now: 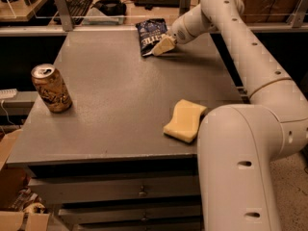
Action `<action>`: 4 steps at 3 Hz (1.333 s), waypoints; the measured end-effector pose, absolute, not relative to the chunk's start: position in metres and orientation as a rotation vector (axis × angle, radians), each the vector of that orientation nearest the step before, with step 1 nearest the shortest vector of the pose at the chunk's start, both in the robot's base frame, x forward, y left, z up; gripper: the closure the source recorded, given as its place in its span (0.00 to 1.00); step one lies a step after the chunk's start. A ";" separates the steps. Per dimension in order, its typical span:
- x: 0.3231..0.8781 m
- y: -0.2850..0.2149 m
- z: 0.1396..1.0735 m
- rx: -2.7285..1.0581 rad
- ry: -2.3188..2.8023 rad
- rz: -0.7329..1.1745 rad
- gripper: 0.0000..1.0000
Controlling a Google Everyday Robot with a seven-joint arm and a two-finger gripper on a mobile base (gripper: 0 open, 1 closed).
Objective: Pick blue chip bag
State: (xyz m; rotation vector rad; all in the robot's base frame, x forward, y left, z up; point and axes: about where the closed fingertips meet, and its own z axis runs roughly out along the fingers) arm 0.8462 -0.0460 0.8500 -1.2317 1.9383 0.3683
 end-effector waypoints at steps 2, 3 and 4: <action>0.829 -0.028 0.893 -1.293 1.783 0.446 0.85; 0.791 -0.017 0.931 -1.376 1.631 0.501 1.00; 0.738 -0.015 0.963 -1.467 1.486 0.549 1.00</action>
Offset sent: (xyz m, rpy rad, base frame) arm -0.0470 0.0294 0.0886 0.1376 -0.1502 0.2245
